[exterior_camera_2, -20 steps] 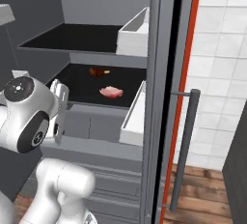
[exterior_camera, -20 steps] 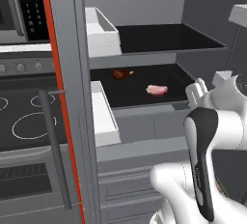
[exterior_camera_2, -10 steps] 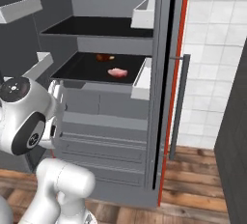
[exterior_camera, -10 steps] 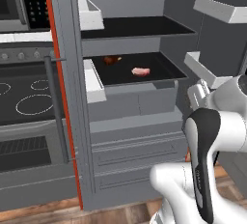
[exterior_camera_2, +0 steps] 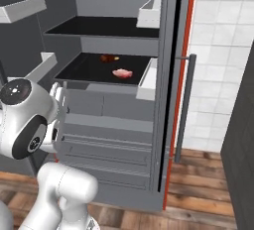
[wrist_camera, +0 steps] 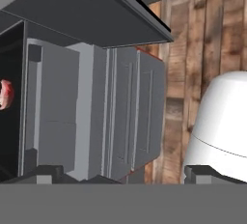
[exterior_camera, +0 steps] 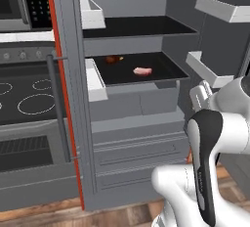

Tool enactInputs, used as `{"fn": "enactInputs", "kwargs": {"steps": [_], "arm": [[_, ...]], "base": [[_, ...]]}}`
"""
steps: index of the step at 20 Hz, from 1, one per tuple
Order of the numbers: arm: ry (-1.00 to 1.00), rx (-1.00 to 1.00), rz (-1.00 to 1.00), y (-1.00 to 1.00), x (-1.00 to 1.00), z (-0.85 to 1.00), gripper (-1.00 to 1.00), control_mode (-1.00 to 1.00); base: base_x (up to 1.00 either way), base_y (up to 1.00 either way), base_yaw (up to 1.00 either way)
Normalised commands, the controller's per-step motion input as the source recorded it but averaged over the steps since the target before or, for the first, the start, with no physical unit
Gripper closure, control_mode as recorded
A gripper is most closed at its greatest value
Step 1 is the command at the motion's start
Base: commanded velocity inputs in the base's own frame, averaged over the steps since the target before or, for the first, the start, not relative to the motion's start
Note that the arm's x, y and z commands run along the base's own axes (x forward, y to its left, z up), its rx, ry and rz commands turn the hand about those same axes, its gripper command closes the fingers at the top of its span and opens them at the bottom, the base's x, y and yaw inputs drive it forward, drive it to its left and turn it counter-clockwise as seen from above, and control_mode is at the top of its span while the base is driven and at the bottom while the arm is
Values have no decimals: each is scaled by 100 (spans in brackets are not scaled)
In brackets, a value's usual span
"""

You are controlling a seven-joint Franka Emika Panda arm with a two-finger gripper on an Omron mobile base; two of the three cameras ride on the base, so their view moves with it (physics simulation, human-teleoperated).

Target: Place the steak on the counter behind the older steak on the same shelf of the fridge to maintain FIFO order. Close the fridge door when finished.

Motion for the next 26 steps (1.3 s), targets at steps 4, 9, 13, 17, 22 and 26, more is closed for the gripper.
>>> {"fn": "enactInputs", "kwargs": {"steps": [4, 9, 13, 17, 22, 26], "arm": [[0, 0, 0, 0, 0, 0, -100, 100], [0, 0, 0, 0, 0, 0, -100, 100], [0, 0, 0, 0, 0, 0, -100, 100], [0, 0, 0, 0, 0, 0, -100, 100], [-3, 2, 1, -4, 0, -9, -100, -100], [-24, 7, 0, -73, 2, 16, -100, -100]], "base": [[-4, 0, 5], [0, 0, 2], [0, 0, 1], [3, 0, 3], [0, 0, 0], [0, 0, 0]]}}
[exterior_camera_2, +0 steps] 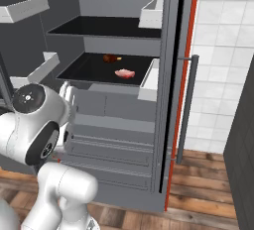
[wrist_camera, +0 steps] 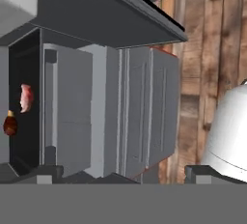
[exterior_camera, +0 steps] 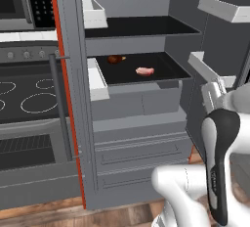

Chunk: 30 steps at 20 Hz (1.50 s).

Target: Place the steak on the counter behind the older steak on the same shelf of the fridge to maintain FIFO order. Close the fridge door when finished.

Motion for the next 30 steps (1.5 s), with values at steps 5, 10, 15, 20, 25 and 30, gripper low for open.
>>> {"fn": "enactInputs", "kwargs": {"steps": [5, 10, 15, 20, 25, 30], "arm": [[-35, 13, 2, -100, 0, 42, -100, -100], [-34, 16, 6, -100, 0, 21, -100, -100], [-28, 19, 7, -100, 0, 0, -100, -100], [-11, 16, 7, -78, 21, -23, -100, -100], [-2, 13, 12, -74, 71, -38, -100, -100], [0, 11, 16, -80, 83, -38, -100, -100]], "base": [[0, 0, 0], [0, 0, 0], [0, 0, 0], [0, 0, 0], [0, 0, 0], [0, 0, 0]]}}
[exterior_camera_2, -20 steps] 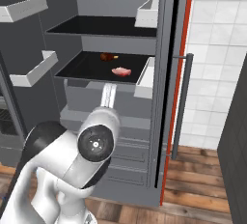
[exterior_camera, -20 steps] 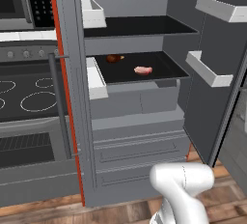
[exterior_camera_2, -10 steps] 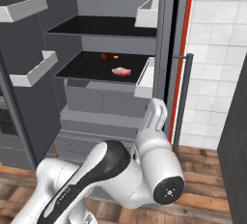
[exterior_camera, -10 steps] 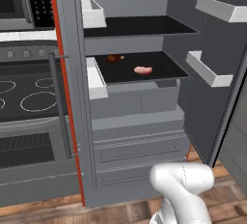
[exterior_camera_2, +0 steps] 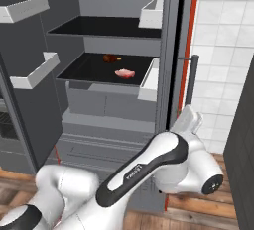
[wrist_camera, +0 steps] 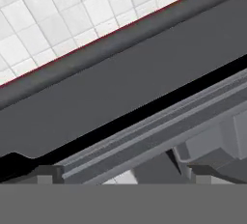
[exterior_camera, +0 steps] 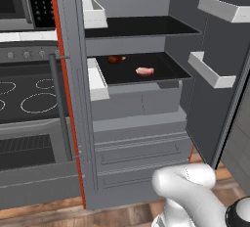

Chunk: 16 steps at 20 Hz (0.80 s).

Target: Place the steak on the counter behind the older steak on the same shelf of the fridge to maintain FIFO order. Close the fridge door when finished.

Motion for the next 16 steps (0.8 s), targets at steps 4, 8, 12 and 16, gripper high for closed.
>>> {"fn": "enactInputs", "kwargs": {"steps": [4, 8, 12, 16], "arm": [[0, 9, 15, -91, 73, -30, -100, -100], [0, 3, 18, -63, 66, -37, -100, -100], [0, 1, 20, -50, 56, -36, -100, -100], [0, 0, 22, -22, 64, -41, -100, -100]], "base": [[0, 0, 0], [0, 0, 0], [0, 0, 0], [0, 0, 0]]}}
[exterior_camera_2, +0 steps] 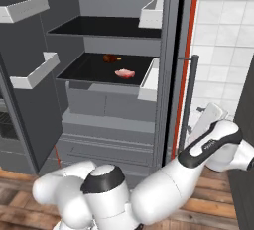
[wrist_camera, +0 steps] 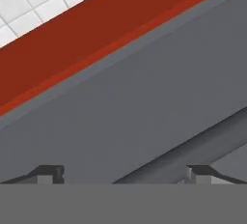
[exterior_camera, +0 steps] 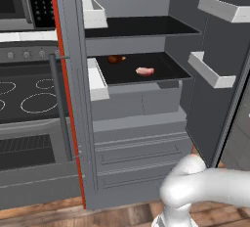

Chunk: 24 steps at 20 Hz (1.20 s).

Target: Place the steak on the counter behind the older steak on the same shelf of the fridge to maintain FIFO order. Close the fridge door when finished.

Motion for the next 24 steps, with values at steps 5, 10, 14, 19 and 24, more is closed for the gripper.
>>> {"fn": "enactInputs", "kwargs": {"steps": [5, 10, 14, 19, 24], "arm": [[-2, 0, 24, 0, 56, -41, -100, -100], [-8, -2, 21, 60, 33, -21, -100, -100], [-10, -8, 20, 92, 8, -2, -100, -100], [-9, -12, 22, 100, 0, 0, -100, -100], [-7, -5, 19, 93, 1, 0, -100, -100]], "base": [[0, 0, 0], [0, 0, 0], [0, 0, 0], [0, 0, 0], [0, 0, 0]]}}
